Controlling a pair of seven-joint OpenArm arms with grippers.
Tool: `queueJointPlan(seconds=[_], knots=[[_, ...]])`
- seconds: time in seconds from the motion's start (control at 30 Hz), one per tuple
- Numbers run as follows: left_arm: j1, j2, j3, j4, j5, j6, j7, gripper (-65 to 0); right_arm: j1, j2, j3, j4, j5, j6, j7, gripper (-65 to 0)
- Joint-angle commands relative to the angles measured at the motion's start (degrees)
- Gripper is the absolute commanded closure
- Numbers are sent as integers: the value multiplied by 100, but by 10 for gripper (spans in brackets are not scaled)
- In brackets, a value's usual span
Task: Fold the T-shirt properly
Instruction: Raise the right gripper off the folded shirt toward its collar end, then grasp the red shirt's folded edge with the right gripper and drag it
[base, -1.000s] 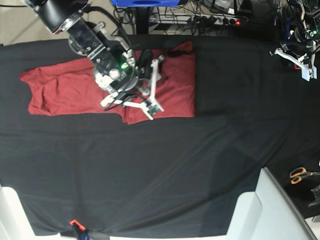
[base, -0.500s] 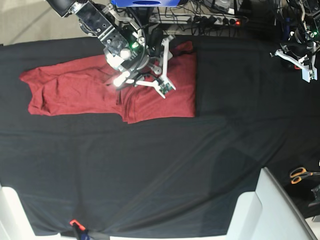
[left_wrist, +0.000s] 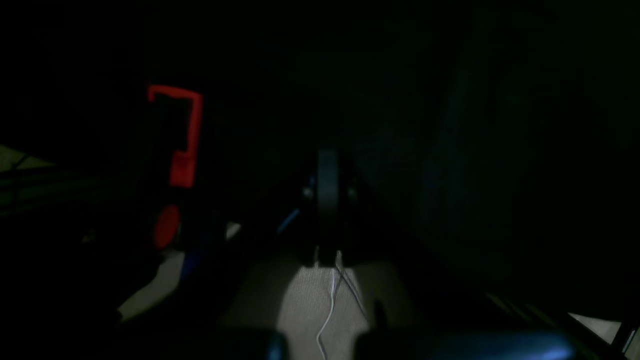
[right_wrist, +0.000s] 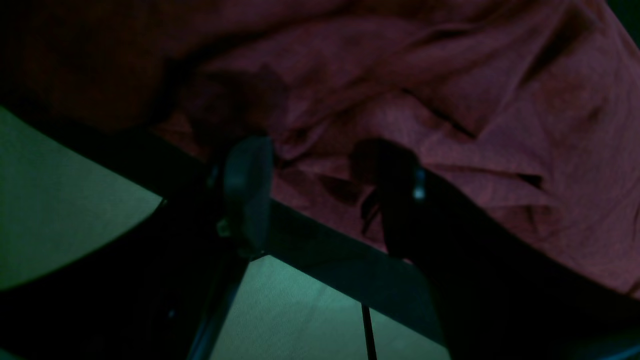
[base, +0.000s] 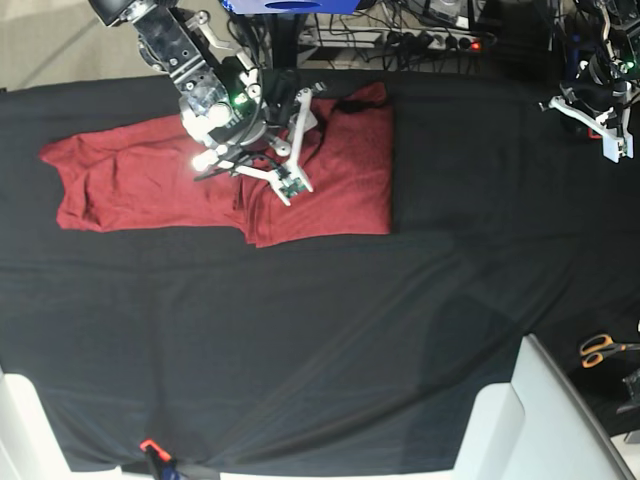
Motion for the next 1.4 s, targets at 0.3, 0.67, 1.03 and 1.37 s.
queueJointPlan(seconds=[0.3,0.67,1.03,1.37], knots=[[9,-137,244,-4,-15,0,-85,0,301,69,4,106,1695,12,394,-329],[9,-137,235,-13,-15,0,-85,0,64,148,1147,168,2644,3,640,-327],[-9,-137,244,-13,-15,0,-85,0,64,148,1199,-210,3172,12,833,-327],[0,-137,244,-13,-15,0,-85,0,64,131,1173,-658,3172,12,1053,-327]])
